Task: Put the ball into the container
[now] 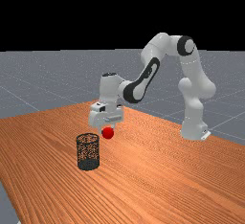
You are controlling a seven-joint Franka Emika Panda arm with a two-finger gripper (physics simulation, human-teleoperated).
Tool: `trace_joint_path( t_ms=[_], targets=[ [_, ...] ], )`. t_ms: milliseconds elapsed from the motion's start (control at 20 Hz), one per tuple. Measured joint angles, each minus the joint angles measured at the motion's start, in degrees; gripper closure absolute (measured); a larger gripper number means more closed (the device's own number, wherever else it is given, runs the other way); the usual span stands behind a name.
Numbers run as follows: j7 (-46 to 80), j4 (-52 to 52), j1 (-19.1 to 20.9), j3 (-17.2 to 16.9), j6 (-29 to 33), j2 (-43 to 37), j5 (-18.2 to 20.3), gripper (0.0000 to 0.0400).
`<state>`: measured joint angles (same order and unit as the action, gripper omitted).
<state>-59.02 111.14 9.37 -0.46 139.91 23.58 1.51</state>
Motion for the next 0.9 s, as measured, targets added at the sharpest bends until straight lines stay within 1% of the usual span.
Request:
trace_joint_path(
  t_ms=[50,100,150,200,450,500,550,700,750,800,900],
  targets=[
    [-1.03,-0.51,0.74,-0.31,-0.17,0.34,0.01,0.0124],
    [-2.61,-0.99,1.91,-0.01,-0.58,0.62,1.17,0.0123],
    [-5.7,-1.43,3.47,1.13,-2.03,0.48,3.28,0.0124],
    [-5.07,-1.53,3.43,0.95,-2.69,-0.05,3.24,0.0124],
    [-11.44,-4.47,6.49,0.84,-4.29,1.51,3.88,0.0124],
    [-8.3,-4.67,5.84,-0.28,-3.82,1.72,2.77,0.0123],
    [-8.53,-7.61,6.18,-0.02,-6.53,3.31,3.35,0.0124],
    [-7.95,-14.49,6.1,-0.4,-11.47,7.19,2.69,0.0124],
    [-7.75,-16.48,6.07,-0.39,-11.93,8.18,2.71,0.0126],
    [-9.13,-15.68,6.46,0.08,-9.34,7.6,3.2,0.0126],
    [-10.15,-17.02,6.68,0.29,-9.9,8.16,3.17,0.0127]
  ],
)
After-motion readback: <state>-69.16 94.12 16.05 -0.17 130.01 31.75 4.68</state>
